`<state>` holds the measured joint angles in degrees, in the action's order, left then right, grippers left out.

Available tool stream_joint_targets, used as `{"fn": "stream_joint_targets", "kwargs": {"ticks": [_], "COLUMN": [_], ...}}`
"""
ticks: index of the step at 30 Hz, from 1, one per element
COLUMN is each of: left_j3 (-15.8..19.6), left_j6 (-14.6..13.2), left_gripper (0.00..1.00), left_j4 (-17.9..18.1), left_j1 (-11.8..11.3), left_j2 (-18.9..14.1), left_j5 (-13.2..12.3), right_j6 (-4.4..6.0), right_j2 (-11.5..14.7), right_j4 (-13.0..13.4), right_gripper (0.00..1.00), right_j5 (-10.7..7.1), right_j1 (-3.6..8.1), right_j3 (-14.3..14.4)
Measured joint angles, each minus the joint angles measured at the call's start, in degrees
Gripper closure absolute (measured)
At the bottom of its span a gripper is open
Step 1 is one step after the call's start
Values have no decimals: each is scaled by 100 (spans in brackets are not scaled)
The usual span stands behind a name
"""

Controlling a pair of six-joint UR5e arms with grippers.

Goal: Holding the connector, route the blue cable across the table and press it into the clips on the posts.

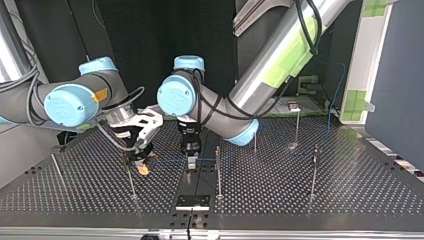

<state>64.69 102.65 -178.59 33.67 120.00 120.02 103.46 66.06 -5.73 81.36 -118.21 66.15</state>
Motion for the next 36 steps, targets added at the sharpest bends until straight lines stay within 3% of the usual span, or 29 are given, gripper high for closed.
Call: {"fn": "stream_joint_targets", "kwargs": {"ticks": [2, 9, 11, 12, 14, 15, 16, 29, 36], "left_j3": [-2, -4, -3, -3, -3, -3, -3, 82, 370], "left_j6": [0, 0, -3, -6, -11, -10, -7, 190, 281], "left_gripper": [23, 39, 56, 56, 87, 87, 98, 100, 100], "left_j4": [0, 8, 11, 12, 14, 14, 14, -3, 194], "left_j1": [19, 47, 57, 65, 88, 97, 106, 233, 256], "left_j2": [53, 94, 94, 95, 95, 95, 96, 94, 81], "left_j5": [-3, 18, 39, 52, 110, 143, 179, 830, 903], "right_j6": [0, 0, 0, 0, 0, 0, 0, -18, -64], "right_j2": [0, 0, 0, 0, 0, 0, 0, -8, -7], "right_j4": [3, 15, 17, 17, 15, 14, 13, -4, 6], "right_gripper": [100, 100, 100, 100, 100, 100, 100, 100, 100], "right_j5": [-8, -22, -22, -22, -22, -22, -22, -25, -19], "right_j1": [2, 4, 3, 3, 2, 0, -1, -24, 24], "right_j3": [0, 0, 0, 0, 0, 0, 0, 186, 549]}}
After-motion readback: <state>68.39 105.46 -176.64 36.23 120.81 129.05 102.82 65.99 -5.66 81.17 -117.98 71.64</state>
